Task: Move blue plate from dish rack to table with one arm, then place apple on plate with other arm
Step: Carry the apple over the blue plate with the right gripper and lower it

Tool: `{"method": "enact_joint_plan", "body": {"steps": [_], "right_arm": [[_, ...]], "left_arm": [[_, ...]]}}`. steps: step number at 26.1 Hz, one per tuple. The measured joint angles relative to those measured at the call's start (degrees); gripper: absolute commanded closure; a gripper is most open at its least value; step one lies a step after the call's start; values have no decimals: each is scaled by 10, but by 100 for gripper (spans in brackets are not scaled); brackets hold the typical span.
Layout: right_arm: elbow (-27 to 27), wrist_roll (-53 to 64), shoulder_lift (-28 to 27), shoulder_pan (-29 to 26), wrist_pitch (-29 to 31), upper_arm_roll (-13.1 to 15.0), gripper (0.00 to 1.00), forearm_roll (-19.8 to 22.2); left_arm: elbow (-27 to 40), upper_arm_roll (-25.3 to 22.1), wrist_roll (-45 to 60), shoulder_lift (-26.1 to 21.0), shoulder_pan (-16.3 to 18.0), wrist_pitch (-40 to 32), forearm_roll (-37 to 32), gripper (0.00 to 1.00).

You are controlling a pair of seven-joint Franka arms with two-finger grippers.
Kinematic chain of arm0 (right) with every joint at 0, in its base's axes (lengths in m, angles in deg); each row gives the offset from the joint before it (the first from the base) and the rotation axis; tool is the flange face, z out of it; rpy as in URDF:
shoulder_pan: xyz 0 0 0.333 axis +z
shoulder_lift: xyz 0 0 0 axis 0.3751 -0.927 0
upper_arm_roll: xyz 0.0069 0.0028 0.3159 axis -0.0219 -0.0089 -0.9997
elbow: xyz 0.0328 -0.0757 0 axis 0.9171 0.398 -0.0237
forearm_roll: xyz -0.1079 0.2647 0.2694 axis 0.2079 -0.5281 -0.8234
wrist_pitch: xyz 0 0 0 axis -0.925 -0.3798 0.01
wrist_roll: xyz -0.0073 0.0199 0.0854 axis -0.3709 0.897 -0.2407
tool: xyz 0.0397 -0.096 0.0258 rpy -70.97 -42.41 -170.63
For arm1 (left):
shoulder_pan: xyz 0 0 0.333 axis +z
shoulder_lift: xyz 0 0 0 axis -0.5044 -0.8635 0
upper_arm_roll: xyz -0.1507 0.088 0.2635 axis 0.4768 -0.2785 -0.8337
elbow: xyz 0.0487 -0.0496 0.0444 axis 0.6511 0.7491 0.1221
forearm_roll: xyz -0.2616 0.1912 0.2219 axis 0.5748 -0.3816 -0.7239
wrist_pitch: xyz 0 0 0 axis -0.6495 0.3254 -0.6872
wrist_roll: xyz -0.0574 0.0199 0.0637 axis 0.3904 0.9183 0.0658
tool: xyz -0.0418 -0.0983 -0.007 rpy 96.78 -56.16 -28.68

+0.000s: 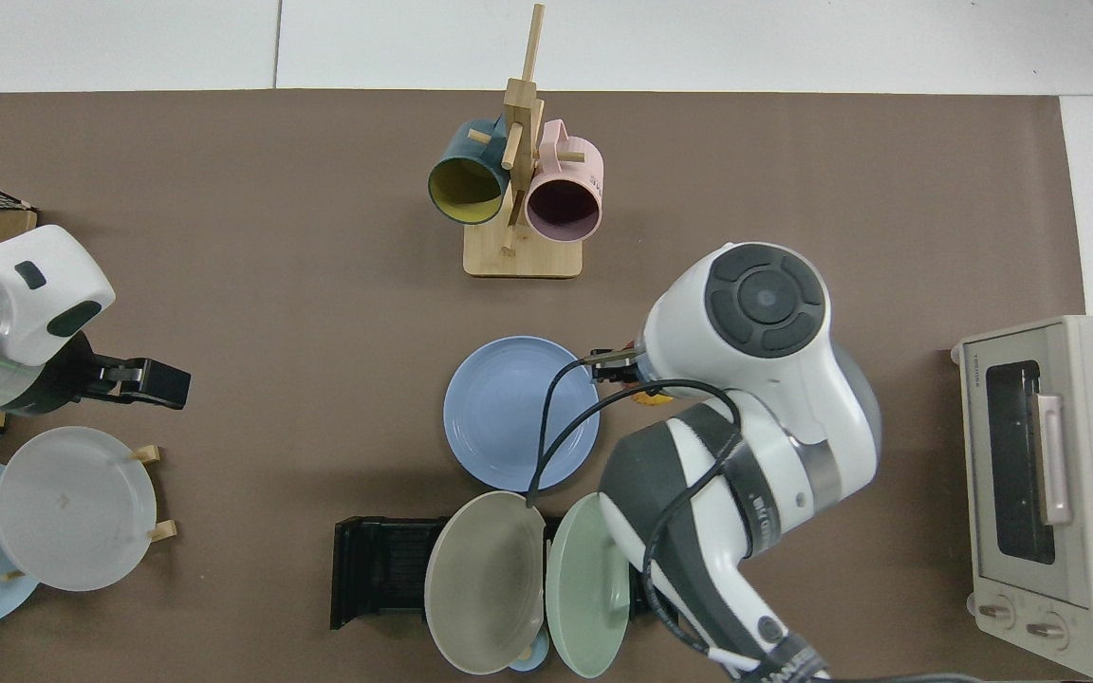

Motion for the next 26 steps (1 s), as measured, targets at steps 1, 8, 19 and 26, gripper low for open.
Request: {"method": "enact_joint_plan", "body": {"steps": [1, 8, 19, 26], "right_arm": [[-3, -20, -4, 10, 0, 0, 100, 0], [-17, -113, -42, 64, 34, -3, 100, -12], [-4, -139, -112, 95, 116, -3, 100, -29], [19, -139, -128, 99, 150, -3, 100, -59]], "left_arm": [[0, 1, 0, 0, 0, 0, 0, 0], [0, 1, 0, 0, -1, 0, 0, 0], [0, -3, 0, 0, 1, 0, -1, 0], [0, -3, 0, 1, 1, 0, -1, 0]]}}
